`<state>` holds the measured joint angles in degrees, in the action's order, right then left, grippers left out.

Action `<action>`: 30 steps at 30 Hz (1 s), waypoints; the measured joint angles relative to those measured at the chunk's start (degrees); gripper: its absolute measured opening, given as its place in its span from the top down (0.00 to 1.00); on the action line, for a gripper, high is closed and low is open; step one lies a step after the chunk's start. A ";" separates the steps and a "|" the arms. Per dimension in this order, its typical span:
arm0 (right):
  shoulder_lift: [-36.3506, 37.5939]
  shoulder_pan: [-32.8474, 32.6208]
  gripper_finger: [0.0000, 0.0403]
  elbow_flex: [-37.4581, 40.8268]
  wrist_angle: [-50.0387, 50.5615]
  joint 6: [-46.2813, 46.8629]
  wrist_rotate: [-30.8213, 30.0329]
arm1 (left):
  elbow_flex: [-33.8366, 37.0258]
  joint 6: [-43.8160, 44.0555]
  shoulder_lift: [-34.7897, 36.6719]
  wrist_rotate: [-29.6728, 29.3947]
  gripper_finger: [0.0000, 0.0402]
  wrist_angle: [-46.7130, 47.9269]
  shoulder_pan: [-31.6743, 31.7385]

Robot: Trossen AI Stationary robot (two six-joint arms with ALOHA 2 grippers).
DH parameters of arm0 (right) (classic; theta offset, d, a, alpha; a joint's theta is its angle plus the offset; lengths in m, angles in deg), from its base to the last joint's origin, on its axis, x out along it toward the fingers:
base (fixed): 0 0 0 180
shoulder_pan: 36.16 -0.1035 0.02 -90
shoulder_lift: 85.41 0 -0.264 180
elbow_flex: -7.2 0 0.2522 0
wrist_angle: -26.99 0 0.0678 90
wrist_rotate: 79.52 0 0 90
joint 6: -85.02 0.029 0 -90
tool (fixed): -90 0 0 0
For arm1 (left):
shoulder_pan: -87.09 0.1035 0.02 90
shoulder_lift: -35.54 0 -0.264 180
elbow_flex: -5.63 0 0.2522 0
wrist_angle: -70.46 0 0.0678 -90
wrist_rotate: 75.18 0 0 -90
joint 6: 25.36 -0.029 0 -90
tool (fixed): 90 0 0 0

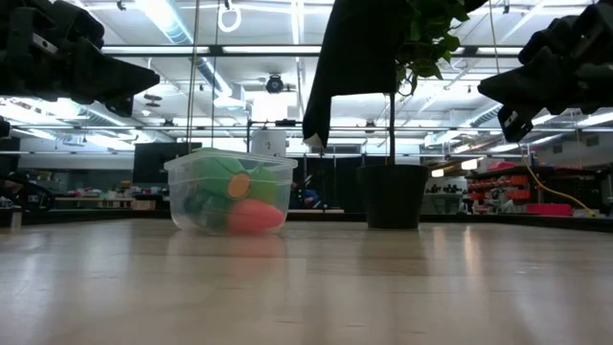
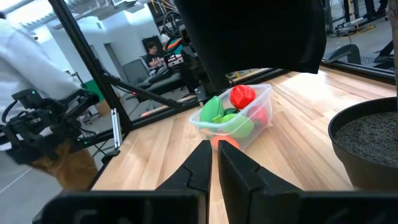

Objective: Pick and placing Produce into tupperware
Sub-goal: Return to Home Position

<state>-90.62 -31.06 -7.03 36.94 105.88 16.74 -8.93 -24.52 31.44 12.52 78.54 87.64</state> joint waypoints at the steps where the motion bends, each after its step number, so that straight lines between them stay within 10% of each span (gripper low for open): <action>1: 0.00 0.00 0.92 0.00 0.00 0.00 0.00 | 0.00 0.00 0.00 0.02 0.87 0.00 0.02; 30: 0.00 0.00 0.92 0.00 0.00 0.00 -0.01 | 0.00 0.02 -0.02 0.00 0.85 0.00 0.02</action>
<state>-90.62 -31.06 -7.03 36.94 105.88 16.73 -8.93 -24.50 31.42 12.52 78.54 87.66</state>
